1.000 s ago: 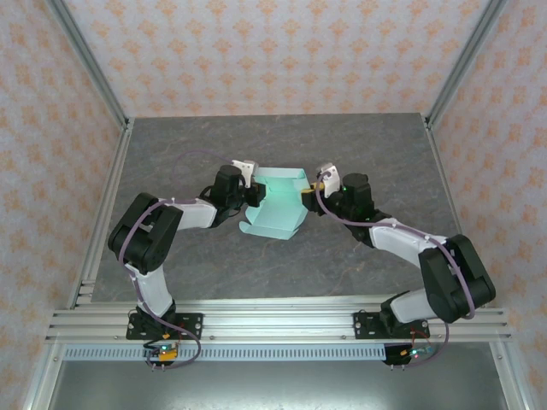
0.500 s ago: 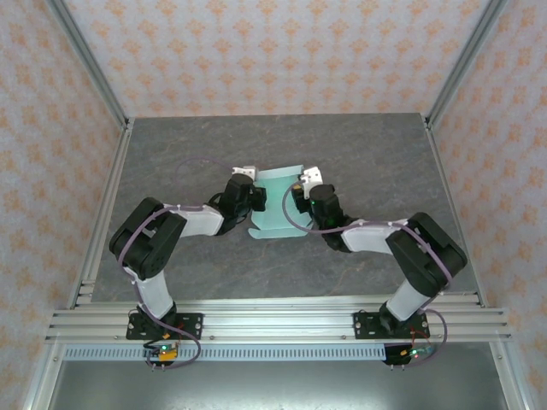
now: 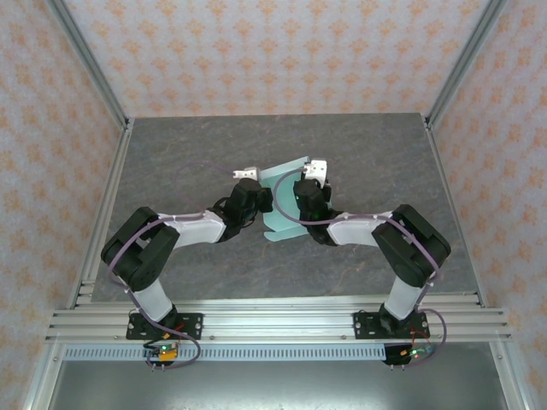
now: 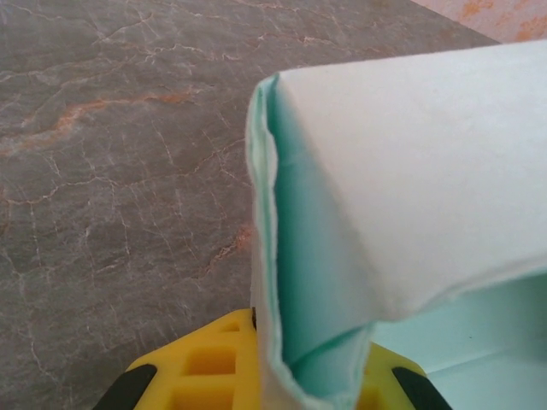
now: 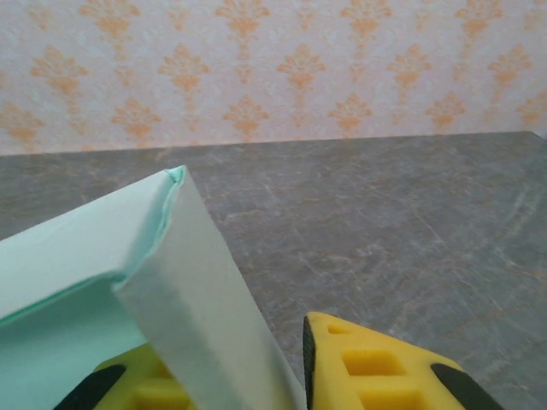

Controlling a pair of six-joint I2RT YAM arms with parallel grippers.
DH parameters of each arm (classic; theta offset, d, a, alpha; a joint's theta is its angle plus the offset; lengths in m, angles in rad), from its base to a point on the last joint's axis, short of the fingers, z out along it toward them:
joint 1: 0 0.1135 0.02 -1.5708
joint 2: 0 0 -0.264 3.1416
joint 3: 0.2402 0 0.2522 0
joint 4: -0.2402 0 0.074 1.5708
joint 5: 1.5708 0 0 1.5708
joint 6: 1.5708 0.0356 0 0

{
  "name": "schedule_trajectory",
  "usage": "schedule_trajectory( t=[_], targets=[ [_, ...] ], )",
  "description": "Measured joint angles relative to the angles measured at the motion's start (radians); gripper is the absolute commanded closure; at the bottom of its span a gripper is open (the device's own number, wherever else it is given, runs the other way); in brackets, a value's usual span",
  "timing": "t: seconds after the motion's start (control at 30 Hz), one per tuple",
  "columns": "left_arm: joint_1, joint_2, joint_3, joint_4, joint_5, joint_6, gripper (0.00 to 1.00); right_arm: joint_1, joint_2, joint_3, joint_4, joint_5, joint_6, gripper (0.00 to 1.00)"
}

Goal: Fold the paper box

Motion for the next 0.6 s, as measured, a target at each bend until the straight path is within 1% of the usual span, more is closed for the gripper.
schedule_trajectory(
  t=[0.07,0.2,0.3,0.33,0.43,0.47,0.53,0.6],
  targets=[
    [-0.007,0.000,0.001,-0.002,-0.013,-0.014,1.00,0.005,0.000,0.000,-0.036,0.019,0.014,0.82],
    [-0.008,0.000,0.004,-0.016,-0.023,-0.021,1.00,0.010,0.000,-0.003,-0.050,0.023,0.024,0.82],
    [-0.010,0.000,0.016,-0.044,-0.034,-0.021,1.00,0.010,-0.001,-0.006,-0.058,0.018,0.043,0.76],
    [-0.010,0.000,0.023,-0.060,-0.038,-0.021,1.00,0.010,-0.005,-0.010,-0.059,0.010,0.055,0.71],
    [-0.014,0.000,0.031,-0.096,-0.054,-0.030,1.00,0.006,-0.042,-0.028,-0.064,-0.034,0.083,0.48],
    [-0.016,-0.001,0.032,-0.103,-0.064,-0.038,1.00,0.001,-0.067,-0.038,-0.071,-0.063,0.092,0.43],
    [-0.017,-0.005,0.041,-0.127,-0.076,-0.044,1.00,-0.010,-0.121,-0.063,-0.085,-0.133,0.096,0.37],
    [-0.016,-0.010,0.059,-0.157,-0.093,-0.043,1.00,-0.021,-0.188,-0.104,-0.081,-0.216,0.095,0.33]
  ],
)
